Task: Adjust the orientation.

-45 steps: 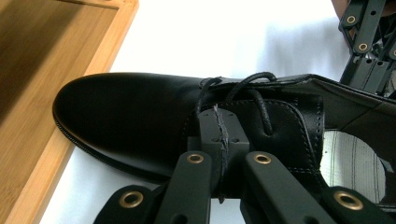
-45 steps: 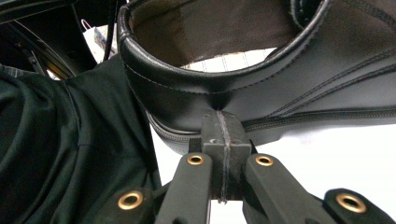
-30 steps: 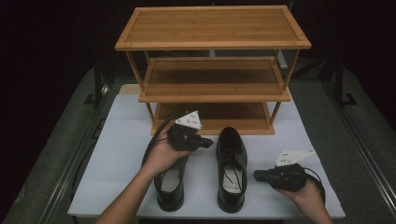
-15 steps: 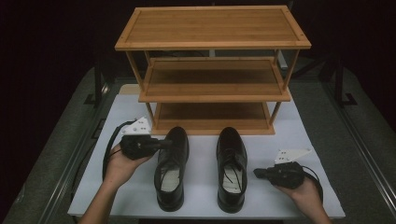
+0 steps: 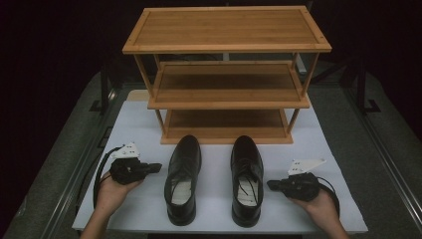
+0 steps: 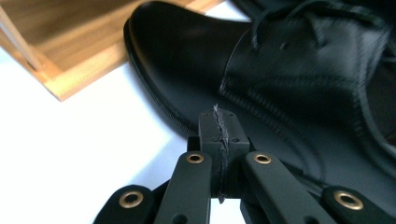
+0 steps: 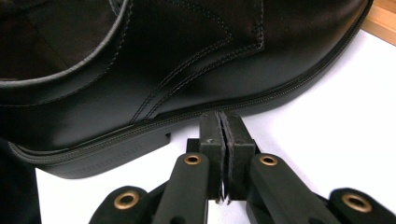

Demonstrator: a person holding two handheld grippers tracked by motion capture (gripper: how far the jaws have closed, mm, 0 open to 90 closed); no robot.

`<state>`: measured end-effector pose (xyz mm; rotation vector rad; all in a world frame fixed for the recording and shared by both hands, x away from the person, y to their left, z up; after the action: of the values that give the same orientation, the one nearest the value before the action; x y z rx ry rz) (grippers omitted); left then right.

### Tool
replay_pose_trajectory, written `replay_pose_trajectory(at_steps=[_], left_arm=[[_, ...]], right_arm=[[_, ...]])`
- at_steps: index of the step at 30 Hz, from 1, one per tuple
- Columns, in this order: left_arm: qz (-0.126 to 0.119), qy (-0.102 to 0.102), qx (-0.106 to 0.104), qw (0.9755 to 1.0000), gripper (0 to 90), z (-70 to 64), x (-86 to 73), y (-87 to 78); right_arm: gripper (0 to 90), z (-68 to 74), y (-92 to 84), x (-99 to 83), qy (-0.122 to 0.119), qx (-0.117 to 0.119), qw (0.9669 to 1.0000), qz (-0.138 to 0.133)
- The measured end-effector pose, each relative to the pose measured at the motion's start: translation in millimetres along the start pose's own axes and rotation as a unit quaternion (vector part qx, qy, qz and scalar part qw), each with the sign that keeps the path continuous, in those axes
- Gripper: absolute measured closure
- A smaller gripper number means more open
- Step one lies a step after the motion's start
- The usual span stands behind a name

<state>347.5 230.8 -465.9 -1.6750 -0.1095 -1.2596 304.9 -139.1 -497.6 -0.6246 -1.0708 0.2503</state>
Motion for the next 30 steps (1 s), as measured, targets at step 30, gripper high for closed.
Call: replay_pose_trajectory(at_steps=[30], left_arm=[[0.012,-0.007,-0.020,0.9997,90.0,-3.1,-14.4,5.3]], right_arm=[[89.7,4.1,55.6,34.7,-0.027,0.020,0.9991,0.025]])
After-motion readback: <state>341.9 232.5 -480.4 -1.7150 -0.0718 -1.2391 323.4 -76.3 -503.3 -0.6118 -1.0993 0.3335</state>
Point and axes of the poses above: each handheld gripper's, and its own axes: y roughly forward along the jaws, x roughly out of its top, z roughly to its left, the point moved 10 cm from there along y, roughly forward along the jaws, and after that the axes turned 15 degrees about x, right-handed, at the moved point
